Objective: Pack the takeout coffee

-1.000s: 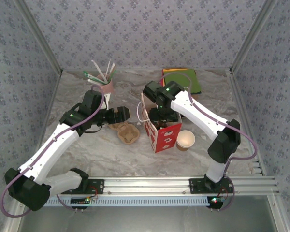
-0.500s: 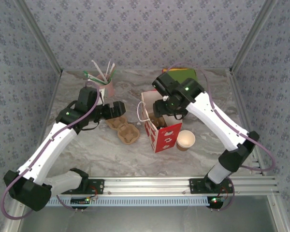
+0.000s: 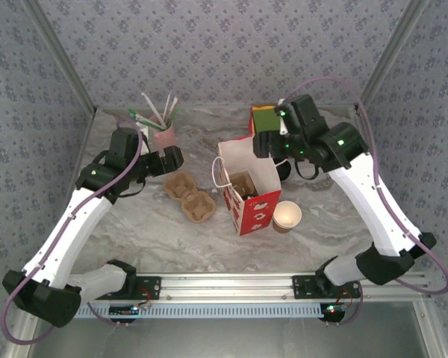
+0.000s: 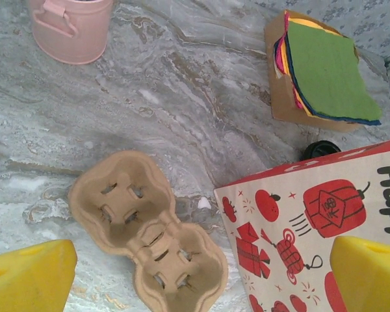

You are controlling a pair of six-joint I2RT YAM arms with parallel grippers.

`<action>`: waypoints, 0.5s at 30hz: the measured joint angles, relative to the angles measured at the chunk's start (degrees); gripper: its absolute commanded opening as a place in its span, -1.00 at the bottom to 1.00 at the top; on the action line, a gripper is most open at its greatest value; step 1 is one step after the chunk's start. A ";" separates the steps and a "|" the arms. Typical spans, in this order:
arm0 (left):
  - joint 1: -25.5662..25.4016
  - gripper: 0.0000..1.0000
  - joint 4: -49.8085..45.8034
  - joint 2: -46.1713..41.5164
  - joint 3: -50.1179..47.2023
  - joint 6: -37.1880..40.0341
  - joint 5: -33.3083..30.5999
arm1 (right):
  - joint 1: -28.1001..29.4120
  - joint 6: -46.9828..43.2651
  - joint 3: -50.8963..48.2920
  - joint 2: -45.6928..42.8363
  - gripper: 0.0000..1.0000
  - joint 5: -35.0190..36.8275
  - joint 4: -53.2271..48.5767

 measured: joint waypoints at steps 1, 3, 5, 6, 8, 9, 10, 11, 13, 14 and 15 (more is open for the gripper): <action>0.00 1.00 -0.07 0.59 0.79 0.09 0.02 | -1.51 -0.13 -0.46 -0.92 0.94 -0.28 0.83; 0.00 1.00 -0.04 1.95 2.27 0.39 0.04 | -4.55 -0.44 -1.73 -2.75 1.00 -0.44 2.12; 0.00 0.99 -0.07 3.37 3.67 0.96 0.07 | -7.82 -0.39 -3.39 -4.37 0.99 -0.90 3.37; 0.00 0.99 -0.15 4.20 4.55 1.31 0.11 | -9.64 -0.37 -4.31 -5.01 1.00 -1.33 3.91; 0.00 1.00 -0.48 6.05 6.71 1.86 0.31 | -13.66 -0.33 -6.01 -5.81 1.00 -2.14 4.98; 0.00 1.00 -0.50 6.97 7.89 2.03 0.50 | -15.87 -0.17 -6.84 -5.92 1.00 -2.34 5.55; 0.00 1.00 -0.48 7.82 8.96 2.36 0.72 | -18.03 -0.07 -7.58 -5.90 0.99 -2.45 6.12; 0.00 0.99 -0.52 8.57 9.84 2.54 1.01 | -19.89 0.07 -8.28 -5.79 0.99 -2.49 6.75; 0.00 1.00 -0.63 10.03 11.52 2.84 1.86 | -23.76 0.11 -9.42 -5.33 0.99 -3.06 8.15; 0.00 1.00 -0.70 10.58 12.07 2.97 2.14 | -25.20 0.09 -9.92 -5.05 0.99 -3.50 9.07; 0.00 1.00 -0.96 11.32 12.85 3.08 2.49 | -26.77 0.11 -10.45 -4.63 0.99 -4.07 10.19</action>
